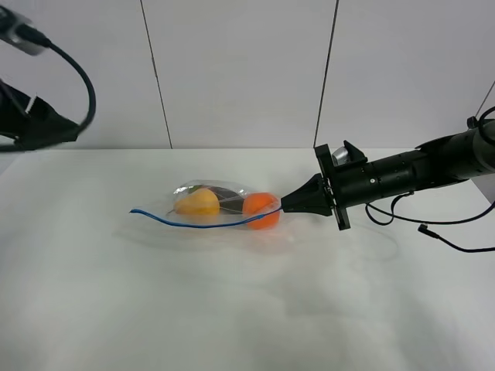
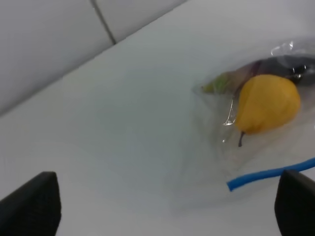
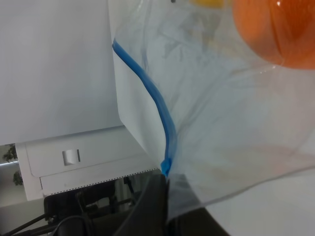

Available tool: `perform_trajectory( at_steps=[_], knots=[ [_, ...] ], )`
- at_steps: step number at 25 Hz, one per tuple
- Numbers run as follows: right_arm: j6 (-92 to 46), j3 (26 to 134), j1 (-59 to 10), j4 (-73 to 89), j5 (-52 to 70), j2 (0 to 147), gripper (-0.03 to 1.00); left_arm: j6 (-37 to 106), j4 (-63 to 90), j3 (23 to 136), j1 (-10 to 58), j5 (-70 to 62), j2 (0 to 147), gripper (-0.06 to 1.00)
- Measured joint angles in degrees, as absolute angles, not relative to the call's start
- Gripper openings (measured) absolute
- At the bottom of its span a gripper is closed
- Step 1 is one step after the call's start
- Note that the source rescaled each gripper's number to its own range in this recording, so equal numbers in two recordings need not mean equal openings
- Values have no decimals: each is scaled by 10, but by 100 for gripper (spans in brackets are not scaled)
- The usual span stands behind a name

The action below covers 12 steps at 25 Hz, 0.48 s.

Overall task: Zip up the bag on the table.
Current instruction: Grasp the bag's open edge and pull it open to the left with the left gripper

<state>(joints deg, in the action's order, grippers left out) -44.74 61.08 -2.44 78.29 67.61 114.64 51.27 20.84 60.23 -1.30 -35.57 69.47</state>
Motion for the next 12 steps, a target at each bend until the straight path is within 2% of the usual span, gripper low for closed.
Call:
perform_trajectory(
  at_steps=[5,12],
  knots=[
    [-447,611,-24,789,676,1146,0,641,275,602,15,-303,752,100],
    [-447,611,-24,796,676,1146,0,645,285,602,174,-237,836,100]
  ],
)
